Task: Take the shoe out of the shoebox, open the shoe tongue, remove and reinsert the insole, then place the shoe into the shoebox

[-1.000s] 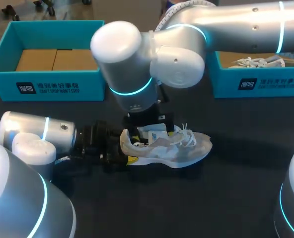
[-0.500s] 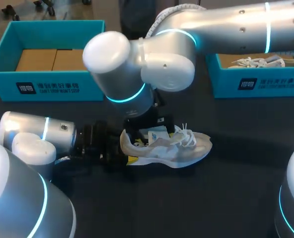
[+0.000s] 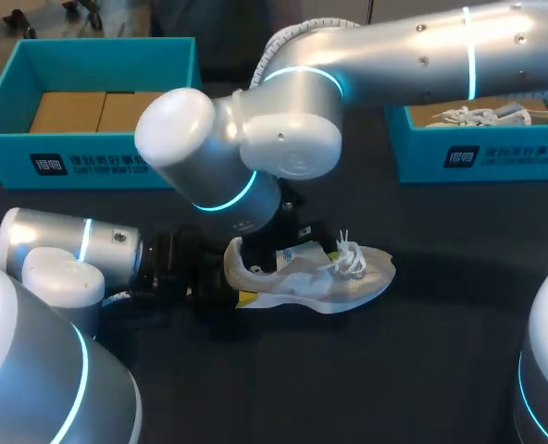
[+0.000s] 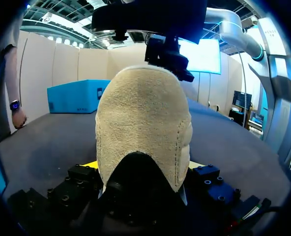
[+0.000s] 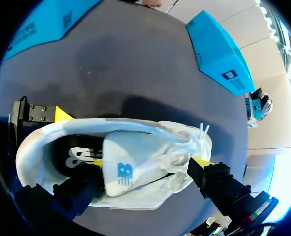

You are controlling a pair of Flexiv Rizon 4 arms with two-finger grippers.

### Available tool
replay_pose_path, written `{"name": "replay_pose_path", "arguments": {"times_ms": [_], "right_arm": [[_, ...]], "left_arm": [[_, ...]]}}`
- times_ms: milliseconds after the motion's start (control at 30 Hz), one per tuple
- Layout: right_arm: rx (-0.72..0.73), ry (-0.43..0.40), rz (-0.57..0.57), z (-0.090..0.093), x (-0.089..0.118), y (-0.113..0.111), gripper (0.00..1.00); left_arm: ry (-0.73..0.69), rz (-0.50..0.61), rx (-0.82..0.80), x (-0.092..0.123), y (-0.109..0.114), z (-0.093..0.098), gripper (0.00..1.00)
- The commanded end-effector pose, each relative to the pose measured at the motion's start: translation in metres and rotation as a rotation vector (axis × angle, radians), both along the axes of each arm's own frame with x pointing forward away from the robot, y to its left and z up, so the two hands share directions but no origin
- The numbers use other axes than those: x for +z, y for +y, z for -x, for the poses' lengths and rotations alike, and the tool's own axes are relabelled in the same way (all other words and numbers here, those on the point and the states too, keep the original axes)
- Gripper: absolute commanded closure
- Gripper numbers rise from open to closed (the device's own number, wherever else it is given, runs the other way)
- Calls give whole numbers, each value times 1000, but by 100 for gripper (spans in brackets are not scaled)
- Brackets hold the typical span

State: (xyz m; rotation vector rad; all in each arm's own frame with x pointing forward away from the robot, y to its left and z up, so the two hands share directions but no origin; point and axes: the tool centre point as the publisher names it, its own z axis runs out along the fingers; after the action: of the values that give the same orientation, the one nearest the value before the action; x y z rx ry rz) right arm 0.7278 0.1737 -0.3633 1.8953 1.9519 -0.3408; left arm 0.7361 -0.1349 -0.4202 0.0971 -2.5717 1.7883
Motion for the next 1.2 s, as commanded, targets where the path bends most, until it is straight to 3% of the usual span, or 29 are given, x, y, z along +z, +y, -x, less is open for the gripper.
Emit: {"name": "replay_pose_path", "arguments": {"times_ms": [33,100,133,200,367,500,567,633,1200], "right_arm": [[-286,-143,18,6,12,1,0],[-306,-138,19,8,18,-3,0],[-315,-152,21,9,22,-5,22],[-323,-166,10,9,31,-8,51],[-325,-164,-13,7,44,-7,56],[-337,-181,-71,7,51,-7,76],[-339,-171,-92,7,52,-8,80],[-352,-165,-115,7,47,-15,100],[-346,-131,-162,6,27,-85,100]], "left_arm": [[1,-2,0,1,-1,0,100],[1,-2,0,1,-1,0,100],[1,-2,0,1,-1,0,100],[1,-2,0,1,-1,0,100],[1,-2,0,1,-1,0,100],[1,-2,0,1,-1,0,100],[1,-2,0,1,-1,0,100],[1,-2,0,1,-1,0,100],[1,-2,0,1,-1,0,100]]}}
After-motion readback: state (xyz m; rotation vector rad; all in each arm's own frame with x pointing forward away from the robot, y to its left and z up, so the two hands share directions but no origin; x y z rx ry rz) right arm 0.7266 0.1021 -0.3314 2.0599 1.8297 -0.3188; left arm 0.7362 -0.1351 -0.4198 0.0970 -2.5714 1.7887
